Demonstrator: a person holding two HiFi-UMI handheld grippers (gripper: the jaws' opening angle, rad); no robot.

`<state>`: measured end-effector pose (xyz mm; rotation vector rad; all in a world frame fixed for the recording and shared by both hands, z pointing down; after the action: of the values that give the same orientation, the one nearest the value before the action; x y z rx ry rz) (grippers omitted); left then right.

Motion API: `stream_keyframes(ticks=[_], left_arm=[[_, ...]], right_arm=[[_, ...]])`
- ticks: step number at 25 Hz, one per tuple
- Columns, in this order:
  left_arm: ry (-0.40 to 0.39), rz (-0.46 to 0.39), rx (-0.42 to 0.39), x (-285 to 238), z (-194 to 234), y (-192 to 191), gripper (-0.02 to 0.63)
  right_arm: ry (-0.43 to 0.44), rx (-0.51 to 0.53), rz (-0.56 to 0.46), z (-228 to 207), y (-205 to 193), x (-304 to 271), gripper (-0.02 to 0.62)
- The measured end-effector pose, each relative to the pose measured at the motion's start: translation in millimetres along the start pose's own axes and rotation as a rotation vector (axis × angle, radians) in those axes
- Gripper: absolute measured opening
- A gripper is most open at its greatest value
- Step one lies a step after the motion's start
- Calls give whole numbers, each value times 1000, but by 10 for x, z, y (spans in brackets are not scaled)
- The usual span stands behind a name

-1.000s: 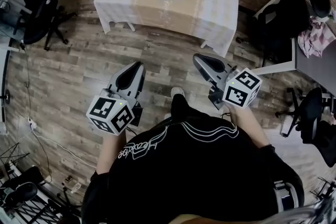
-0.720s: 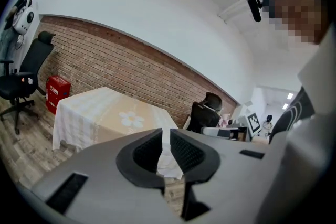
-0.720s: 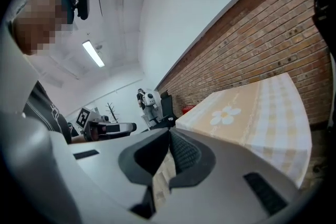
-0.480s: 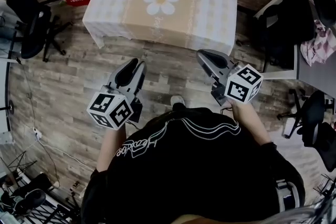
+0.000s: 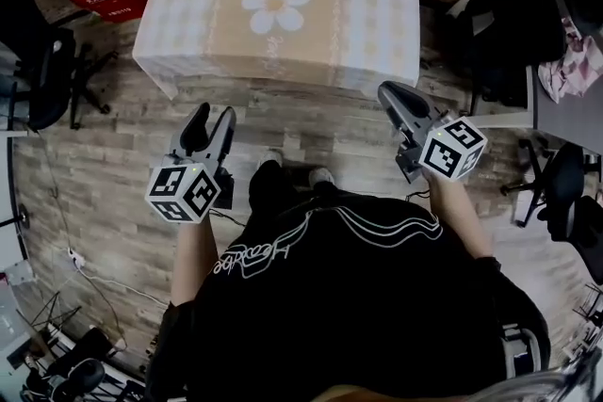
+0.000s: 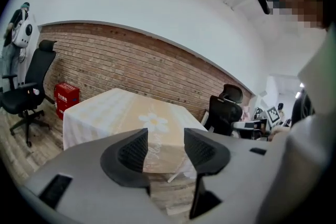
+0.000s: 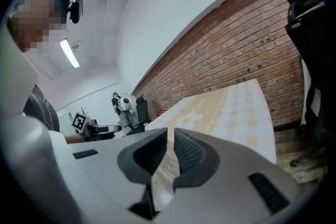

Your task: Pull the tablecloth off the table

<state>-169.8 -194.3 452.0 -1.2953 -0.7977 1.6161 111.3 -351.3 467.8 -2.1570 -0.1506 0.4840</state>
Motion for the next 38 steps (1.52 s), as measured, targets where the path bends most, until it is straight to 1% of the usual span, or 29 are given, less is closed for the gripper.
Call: stream_keyframes(ticks=[3, 8, 12, 15, 18, 20, 22, 26, 29, 34, 38], left_arm=[[37, 16, 5, -42, 394, -17, 196], [63, 60, -23, -156, 1006, 8, 218], [68, 101, -49, -249, 1528, -11, 239], [83, 135, -67, -307, 1931, -83, 241], [126, 159, -110, -374, 2332, -143, 241], [153, 172, -127, -414, 2573, -206, 241], [171, 186, -127, -452, 2792, -283, 243], [187, 203, -122, -537, 3164, -410, 244], [216, 224, -133, -612, 3401, -536, 244], [272, 275, -149, -764, 3780, -752, 244], [295, 321, -191, -925, 4005, -946, 244]], right_arm=[[-77, -13, 0, -97, -26, -44, 11], [-196, -60, -13, -185, -120, -130, 92], [-312, -70, -31, -264, -235, -233, 107], [-412, -70, -38, -340, -374, -294, 130], [-490, -93, -58, -455, -536, -394, 143], [-540, -88, -43, -531, -674, -449, 168], [-602, -58, -7, -607, -807, -466, 179], [-701, -23, 48, -783, -993, -470, 186], [-768, -18, 75, -940, -1093, -402, 199], [-847, -35, 101, -1206, -1272, -309, 210], [-894, -59, 113, -1405, -1465, -244, 210]])
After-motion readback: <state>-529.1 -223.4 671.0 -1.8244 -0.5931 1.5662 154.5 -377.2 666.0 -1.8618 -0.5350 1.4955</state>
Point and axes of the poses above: the fingertips, and each gripper's own axes: x backward along the fingers, z to its left, y out of its top, the point moved 3 cm from there along x, backward along the fingers, and after that the axes turned 4 degrees about -x, right-handed, at the moved point
